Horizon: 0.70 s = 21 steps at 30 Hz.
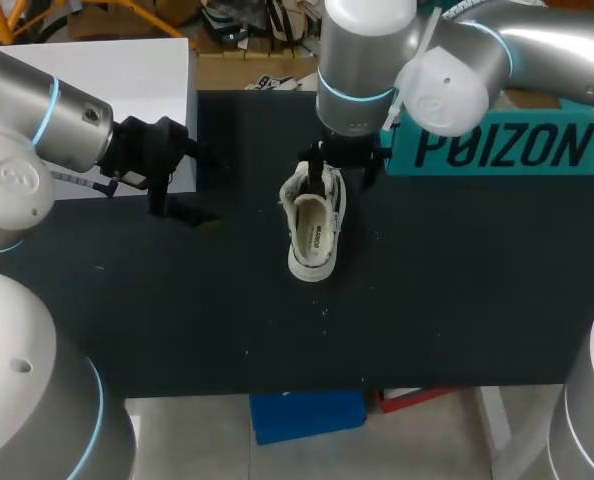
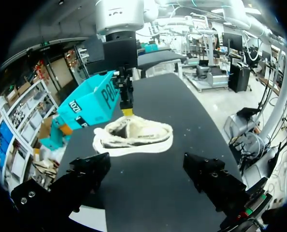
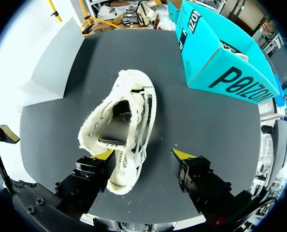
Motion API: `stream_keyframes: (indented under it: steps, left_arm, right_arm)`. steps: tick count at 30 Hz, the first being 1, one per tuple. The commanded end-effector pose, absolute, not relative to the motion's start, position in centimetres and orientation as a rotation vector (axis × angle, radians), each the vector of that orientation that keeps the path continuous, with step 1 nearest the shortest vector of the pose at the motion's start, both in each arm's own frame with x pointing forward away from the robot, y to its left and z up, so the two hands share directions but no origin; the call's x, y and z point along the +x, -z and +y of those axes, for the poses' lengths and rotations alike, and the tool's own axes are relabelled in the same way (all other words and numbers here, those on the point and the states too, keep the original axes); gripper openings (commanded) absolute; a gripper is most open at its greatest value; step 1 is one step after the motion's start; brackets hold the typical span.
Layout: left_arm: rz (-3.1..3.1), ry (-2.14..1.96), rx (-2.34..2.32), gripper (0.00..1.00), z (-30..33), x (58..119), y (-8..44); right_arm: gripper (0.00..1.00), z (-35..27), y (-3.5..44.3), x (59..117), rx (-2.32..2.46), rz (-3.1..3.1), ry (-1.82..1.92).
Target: Take the shoe out of the shoebox, open the shoe tongue, remove and reinsert the insole, then place the shoe into the shoebox
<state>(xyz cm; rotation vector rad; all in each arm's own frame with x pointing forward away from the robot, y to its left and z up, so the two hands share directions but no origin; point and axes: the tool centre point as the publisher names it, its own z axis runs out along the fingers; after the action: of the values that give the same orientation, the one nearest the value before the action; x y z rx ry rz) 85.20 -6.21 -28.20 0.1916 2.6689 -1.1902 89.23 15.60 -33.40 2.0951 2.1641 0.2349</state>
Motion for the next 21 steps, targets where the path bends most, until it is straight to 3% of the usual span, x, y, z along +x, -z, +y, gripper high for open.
stream_keyframes:
  steps: [1,5,19,21]
  left_arm:
    - [2.671,1.184,0.19,1.0,-6.2,85.1,28.2]
    - [2.671,1.184,0.19,1.0,-6.2,85.1,28.2]
    - [2.671,1.184,0.19,1.0,-6.2,85.1,28.2]
    - [2.671,1.184,0.19,1.0,-6.2,85.1,28.2]
  right_arm:
    - [0.58,15.6,34.7,90.0,2.099,2.175,-0.229]
    - [0.49,15.0,35.4,90.6,2.096,2.182,-0.218]
    - [0.49,14.7,38.8,91.7,2.103,2.237,-0.196]
    - [0.53,14.6,39.4,91.7,2.106,2.242,-0.189]
